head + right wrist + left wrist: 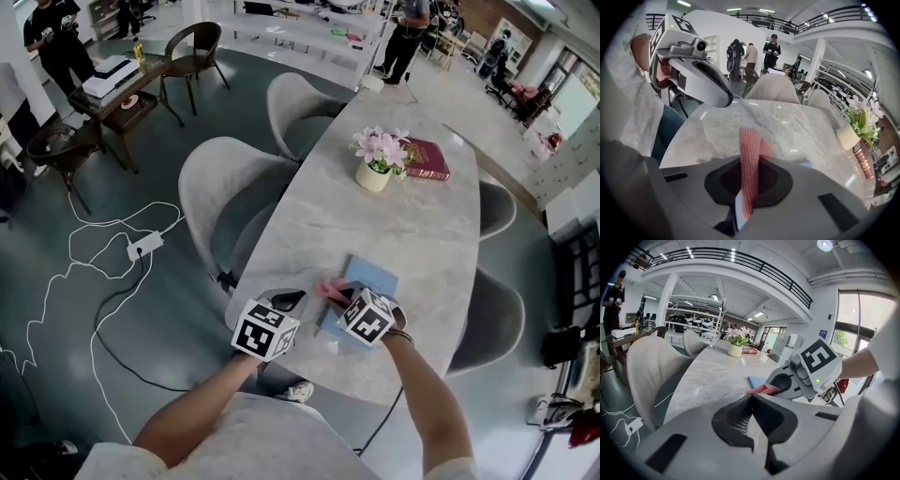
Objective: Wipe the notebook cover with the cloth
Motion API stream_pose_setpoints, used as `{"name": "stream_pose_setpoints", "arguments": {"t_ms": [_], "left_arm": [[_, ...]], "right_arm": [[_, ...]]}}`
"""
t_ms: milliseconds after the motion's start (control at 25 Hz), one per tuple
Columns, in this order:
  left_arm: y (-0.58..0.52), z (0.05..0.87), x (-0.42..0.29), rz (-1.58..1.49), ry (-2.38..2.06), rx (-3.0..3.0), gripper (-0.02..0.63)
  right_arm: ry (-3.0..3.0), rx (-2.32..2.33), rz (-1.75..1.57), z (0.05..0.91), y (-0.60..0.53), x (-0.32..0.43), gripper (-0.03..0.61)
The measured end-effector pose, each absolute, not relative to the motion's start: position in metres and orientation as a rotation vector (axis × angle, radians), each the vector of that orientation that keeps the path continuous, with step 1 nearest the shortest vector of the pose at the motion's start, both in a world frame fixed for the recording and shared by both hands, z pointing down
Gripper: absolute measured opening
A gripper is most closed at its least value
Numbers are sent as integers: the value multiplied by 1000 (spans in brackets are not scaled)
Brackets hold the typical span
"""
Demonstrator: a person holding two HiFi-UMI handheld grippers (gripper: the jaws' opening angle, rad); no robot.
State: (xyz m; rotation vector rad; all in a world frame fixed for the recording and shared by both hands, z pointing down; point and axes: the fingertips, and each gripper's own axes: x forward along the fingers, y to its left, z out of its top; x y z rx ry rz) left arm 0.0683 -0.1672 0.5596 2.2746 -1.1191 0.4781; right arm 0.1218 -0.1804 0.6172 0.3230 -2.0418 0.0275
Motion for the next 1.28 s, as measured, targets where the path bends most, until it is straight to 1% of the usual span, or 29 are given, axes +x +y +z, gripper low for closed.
{"name": "stream_pose_setpoints", "arguments": {"t_ms": [560, 800, 1040, 1280], "left_arm": [[-154, 551, 81, 454, -1118, 2289, 8], [-154, 550, 86, 454, -1108, 2290, 8], [-160, 537, 91, 440, -1098, 2328, 8], [-174, 515, 98, 422, -1080, 2375, 6]], "right_arm": [[-2080, 240, 4, 614, -114, 109, 15], [-2135, 279, 60, 611, -98, 104, 15], [-2231, 477, 161, 585, -111, 115, 15], [-2297, 788, 205, 537, -142, 149, 15]]}}
